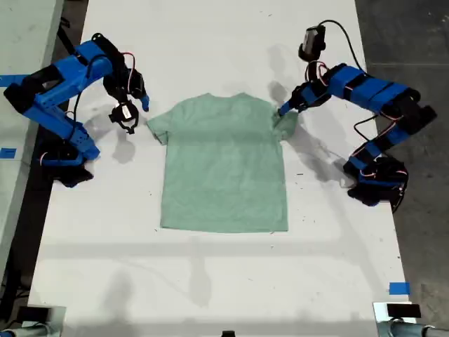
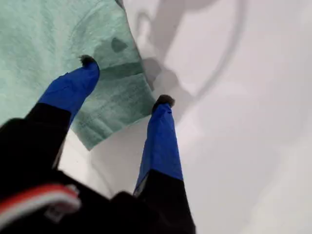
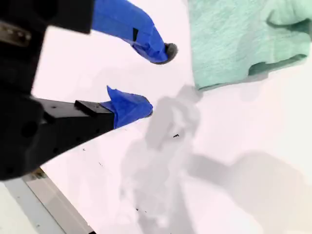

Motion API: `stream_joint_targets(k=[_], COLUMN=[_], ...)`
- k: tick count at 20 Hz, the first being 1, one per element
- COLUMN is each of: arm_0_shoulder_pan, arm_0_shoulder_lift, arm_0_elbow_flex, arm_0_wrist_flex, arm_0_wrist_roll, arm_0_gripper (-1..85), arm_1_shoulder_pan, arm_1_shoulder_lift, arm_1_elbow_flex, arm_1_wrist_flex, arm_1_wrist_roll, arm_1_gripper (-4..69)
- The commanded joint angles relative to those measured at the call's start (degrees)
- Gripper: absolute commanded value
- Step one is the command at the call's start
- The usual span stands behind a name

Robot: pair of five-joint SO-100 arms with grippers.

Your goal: Fold tshirt

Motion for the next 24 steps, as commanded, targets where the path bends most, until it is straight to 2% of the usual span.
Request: stream_joint_targets(k=[1, 6, 7, 9, 14, 16, 20, 24], arm_0_shoulder_pan=[0.97, 0.44, 0.35, 0.09, 0.09, 0.09, 0.44, 1.05], arm_0_shoulder_lift=[0.26, 0.26, 0.26, 0.26, 0.26, 0.26, 0.26, 0.26], arm_0_elbow_flex=[-4.04, -4.04, -4.04, -4.04, -3.87, -3.78, -3.69, -3.69], arm_0_wrist_flex=[0.88, 1.14, 1.14, 1.14, 1.05, 1.05, 0.70, 0.35], arm_0_wrist_roll=[0.18, 0.26, 0.26, 0.44, 0.53, 0.53, 0.44, 0.18], arm_0_gripper=[12.7, 12.9, 12.9, 12.9, 12.8, 12.8, 12.8, 12.6], arm_1_shoulder_pan=[-1.32, -2.37, -2.37, -2.37, -4.22, -4.92, -8.26, -12.66], arm_1_shoulder_lift=[-3.34, -8.17, -8.26, -8.26, -7.56, -5.71, -1.85, -5.36], arm_1_elbow_flex=[-0.35, -0.88, -0.97, -1.49, -3.60, -6.33, -22.85, -36.91], arm_1_wrist_flex=[-3.52, -5.27, -5.27, -5.10, -3.25, 0.53, 16.61, 22.94], arm_1_wrist_roll=[-1.05, -1.67, -1.76, -1.23, 0.62, 1.85, 4.75, 11.25], arm_1_gripper=[21.9, 17.3, 12.4, -1.8, -1.9, -1.9, -1.9, -1.9])
